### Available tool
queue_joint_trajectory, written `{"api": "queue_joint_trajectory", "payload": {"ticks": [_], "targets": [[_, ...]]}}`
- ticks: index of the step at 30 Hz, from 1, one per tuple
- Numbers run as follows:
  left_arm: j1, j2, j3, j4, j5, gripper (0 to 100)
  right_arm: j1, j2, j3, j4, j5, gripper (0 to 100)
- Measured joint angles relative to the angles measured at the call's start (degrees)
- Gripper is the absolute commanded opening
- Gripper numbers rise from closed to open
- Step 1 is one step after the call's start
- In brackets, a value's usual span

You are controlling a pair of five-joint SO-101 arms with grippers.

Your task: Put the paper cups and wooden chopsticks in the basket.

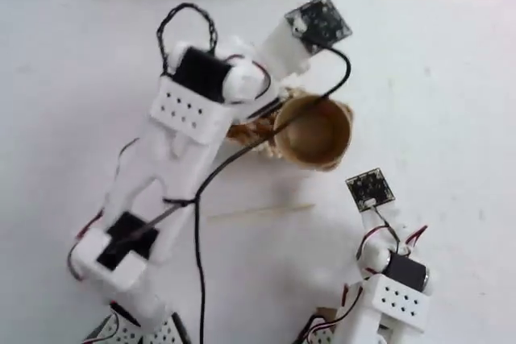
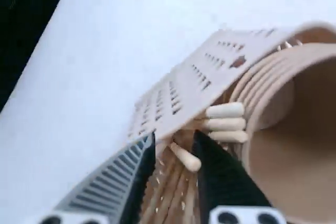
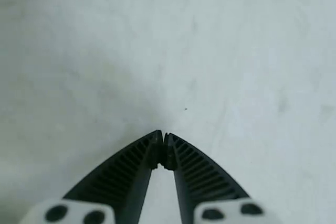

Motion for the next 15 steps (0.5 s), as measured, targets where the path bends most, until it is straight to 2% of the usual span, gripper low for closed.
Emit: {"api": "queue_joint_trajectory", "payload": {"ticks": [8, 15], "targets": [[0.0, 23.47, -35.25, 6.33, 1.76, 14, 1.49, 0.0, 0.0, -0.7, -1.93, 1.7], [-0.18, 28.13, -50.37, 7.56, 3.87, 14, 1.49, 0.0, 0.0, -0.79, -2.02, 1.7]]}}
